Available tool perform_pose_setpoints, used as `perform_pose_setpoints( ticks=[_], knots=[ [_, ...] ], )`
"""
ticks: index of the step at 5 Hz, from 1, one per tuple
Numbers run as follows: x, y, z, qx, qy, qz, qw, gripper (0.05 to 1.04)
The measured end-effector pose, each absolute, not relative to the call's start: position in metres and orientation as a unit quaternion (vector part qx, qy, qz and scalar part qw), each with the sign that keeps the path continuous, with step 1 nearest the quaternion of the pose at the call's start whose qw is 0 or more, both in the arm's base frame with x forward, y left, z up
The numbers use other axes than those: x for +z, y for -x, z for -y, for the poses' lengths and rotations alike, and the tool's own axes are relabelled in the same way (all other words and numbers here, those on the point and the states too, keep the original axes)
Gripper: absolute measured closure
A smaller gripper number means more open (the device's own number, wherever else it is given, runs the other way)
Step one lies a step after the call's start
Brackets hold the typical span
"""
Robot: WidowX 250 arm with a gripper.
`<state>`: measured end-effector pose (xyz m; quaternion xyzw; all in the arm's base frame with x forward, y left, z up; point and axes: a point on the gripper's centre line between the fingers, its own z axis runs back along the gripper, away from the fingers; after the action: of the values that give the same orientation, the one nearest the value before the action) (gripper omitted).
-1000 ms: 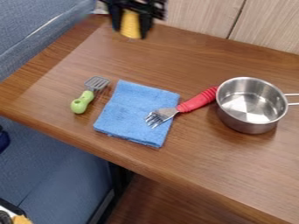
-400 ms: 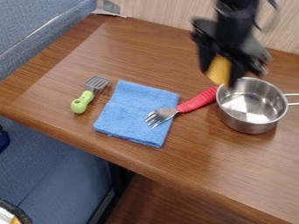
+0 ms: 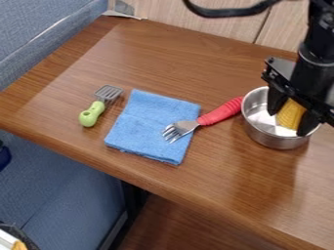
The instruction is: Take a corn and put it on the pot
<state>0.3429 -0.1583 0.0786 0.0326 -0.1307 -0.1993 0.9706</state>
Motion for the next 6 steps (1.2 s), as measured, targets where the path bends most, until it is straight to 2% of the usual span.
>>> perform_pose_setpoints(
  ticks=[4,6],
  knots=[
    [0.082,-0.357,0.145,-0.17,-0.048,0.141,0.974,0.438],
    [0.061,-0.362,0.143,-0.176,-0.047,0.118,0.976,0.438]
  ],
)
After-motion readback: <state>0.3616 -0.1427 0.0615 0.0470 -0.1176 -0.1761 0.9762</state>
